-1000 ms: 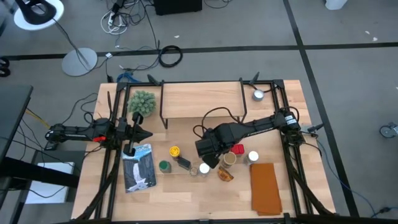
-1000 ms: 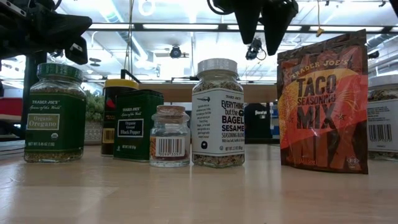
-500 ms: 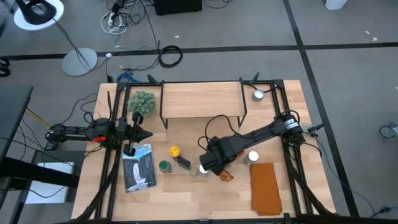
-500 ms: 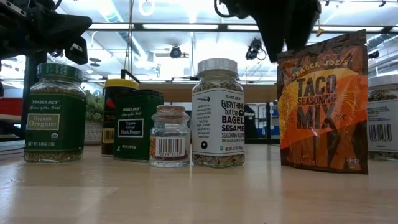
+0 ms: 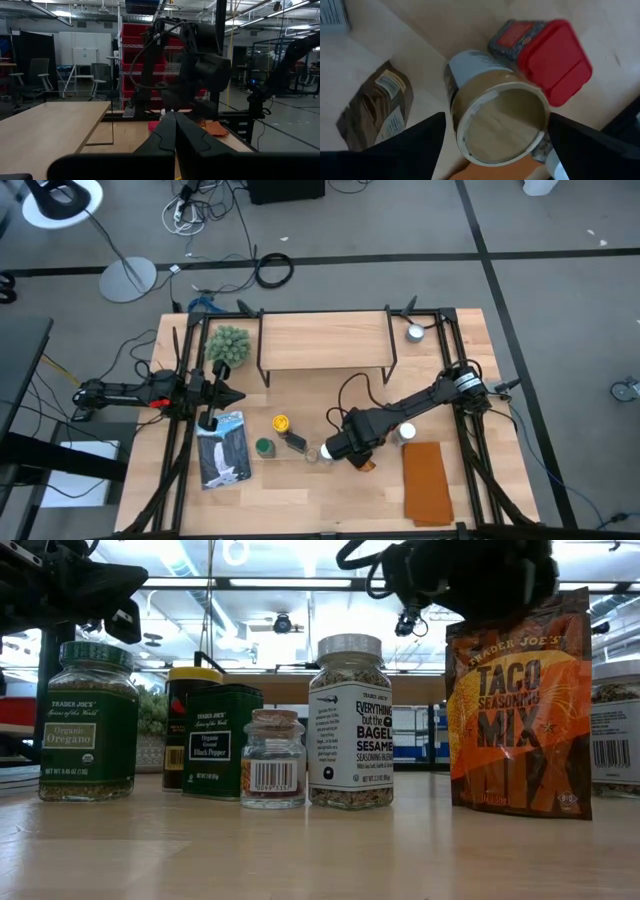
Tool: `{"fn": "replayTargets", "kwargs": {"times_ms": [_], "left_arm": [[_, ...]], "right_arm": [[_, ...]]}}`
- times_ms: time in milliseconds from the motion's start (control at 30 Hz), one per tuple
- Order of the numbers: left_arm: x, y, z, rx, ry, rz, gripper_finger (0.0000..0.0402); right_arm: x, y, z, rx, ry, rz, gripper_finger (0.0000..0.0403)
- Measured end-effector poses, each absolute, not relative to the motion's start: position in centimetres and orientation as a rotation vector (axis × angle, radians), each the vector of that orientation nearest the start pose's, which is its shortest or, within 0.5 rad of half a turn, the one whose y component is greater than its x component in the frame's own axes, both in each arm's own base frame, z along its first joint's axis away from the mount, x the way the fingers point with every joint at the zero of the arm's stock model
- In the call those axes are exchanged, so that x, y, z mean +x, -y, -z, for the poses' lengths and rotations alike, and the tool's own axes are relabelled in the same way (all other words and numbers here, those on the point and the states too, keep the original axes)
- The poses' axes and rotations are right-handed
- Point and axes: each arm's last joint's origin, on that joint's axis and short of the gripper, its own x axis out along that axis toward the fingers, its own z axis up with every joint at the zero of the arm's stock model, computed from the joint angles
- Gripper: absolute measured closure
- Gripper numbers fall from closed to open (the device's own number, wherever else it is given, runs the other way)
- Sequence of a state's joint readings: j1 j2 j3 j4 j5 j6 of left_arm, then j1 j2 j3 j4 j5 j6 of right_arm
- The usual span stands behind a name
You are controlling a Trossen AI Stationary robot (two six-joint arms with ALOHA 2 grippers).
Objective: Shelf spices
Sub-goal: Put the golden seasoning bottle on the shelf
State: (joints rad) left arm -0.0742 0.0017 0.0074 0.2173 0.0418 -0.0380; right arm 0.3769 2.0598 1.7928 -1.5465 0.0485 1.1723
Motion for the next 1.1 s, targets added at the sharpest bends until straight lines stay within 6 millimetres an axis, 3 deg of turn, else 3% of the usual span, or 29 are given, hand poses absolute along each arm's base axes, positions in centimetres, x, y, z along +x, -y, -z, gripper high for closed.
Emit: {"fn": "replayTargets", "kwargs": {"times_ms": [433, 733, 1100], "left_arm": [[9.5, 0.8, -18.7, -0.042, 0.22, 0.12, 0.0396], [9.5, 0.8, -18.7, -0.041, 0.221, 0.119, 0.0396], [9.5, 0.8, -18.7, -0.041, 0.22, 0.12, 0.0396]], "right_arm": [[35.9, -15.3, -22.9, 0.559, -1.483, 0.686, 0.0069], [36.0, -15.3, -22.9, 0.566, -1.471, 0.681, 0.0128], [35.8, -15.4, -23.0, 0.553, -1.475, 0.688, 0.0122]]}}
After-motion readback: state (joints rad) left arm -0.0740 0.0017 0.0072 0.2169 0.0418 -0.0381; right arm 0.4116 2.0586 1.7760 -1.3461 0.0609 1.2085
